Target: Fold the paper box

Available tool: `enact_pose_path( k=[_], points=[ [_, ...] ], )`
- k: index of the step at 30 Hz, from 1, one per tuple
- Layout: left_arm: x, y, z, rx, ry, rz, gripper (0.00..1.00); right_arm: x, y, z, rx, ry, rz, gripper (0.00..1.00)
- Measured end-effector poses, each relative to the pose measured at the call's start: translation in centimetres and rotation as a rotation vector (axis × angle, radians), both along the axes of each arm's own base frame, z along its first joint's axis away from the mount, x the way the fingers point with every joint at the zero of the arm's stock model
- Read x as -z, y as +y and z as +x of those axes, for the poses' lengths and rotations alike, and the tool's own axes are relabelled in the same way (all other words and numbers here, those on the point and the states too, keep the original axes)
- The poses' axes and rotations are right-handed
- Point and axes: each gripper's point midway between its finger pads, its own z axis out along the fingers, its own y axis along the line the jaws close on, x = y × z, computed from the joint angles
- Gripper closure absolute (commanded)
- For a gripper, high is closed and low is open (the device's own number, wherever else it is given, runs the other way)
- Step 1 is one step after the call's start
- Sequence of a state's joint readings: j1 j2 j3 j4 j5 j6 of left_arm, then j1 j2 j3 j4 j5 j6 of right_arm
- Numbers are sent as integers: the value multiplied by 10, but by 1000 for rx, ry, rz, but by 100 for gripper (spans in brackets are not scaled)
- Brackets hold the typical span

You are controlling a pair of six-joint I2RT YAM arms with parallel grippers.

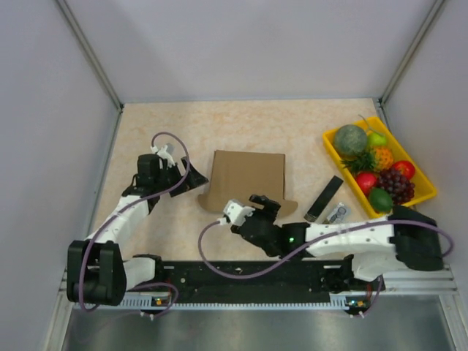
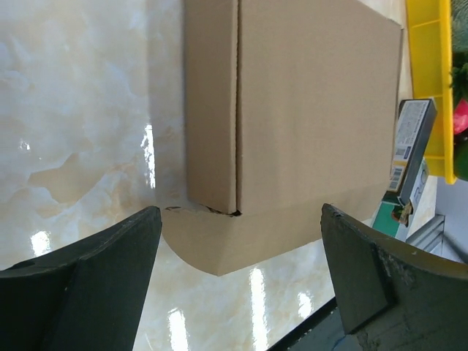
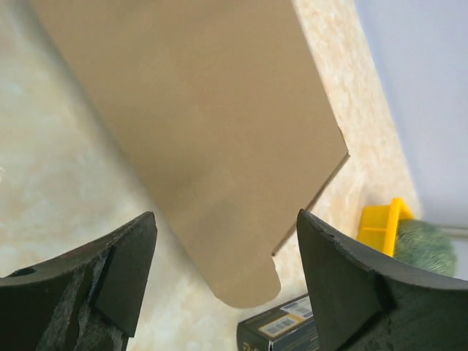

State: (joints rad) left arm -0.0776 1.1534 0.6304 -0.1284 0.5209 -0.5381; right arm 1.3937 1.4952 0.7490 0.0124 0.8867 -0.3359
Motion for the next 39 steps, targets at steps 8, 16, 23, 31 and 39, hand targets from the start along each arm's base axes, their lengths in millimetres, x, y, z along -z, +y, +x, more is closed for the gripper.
enact_pose_path(
  k=[8, 16, 23, 31, 39],
  points=[
    [23, -15, 0, 67, 65, 25, 8, -91, -57, 27, 179, 267, 648, 21],
    [29, -19, 24, 102, 53, 94, 15, -22, -121, 65, 453, 715, 970, 29],
    [53, -20, 27, 125, 114, 119, 17, 22, -99, 55, 461, 1076, 1062, 35],
    [60, -30, 30, 158, 110, 98, 16, 47, -97, 68, 507, 1177, 1124, 41],
    [64, -35, 33, 168, 113, 89, 13, 52, -93, 78, 506, 1191, 1163, 54]
  ],
)
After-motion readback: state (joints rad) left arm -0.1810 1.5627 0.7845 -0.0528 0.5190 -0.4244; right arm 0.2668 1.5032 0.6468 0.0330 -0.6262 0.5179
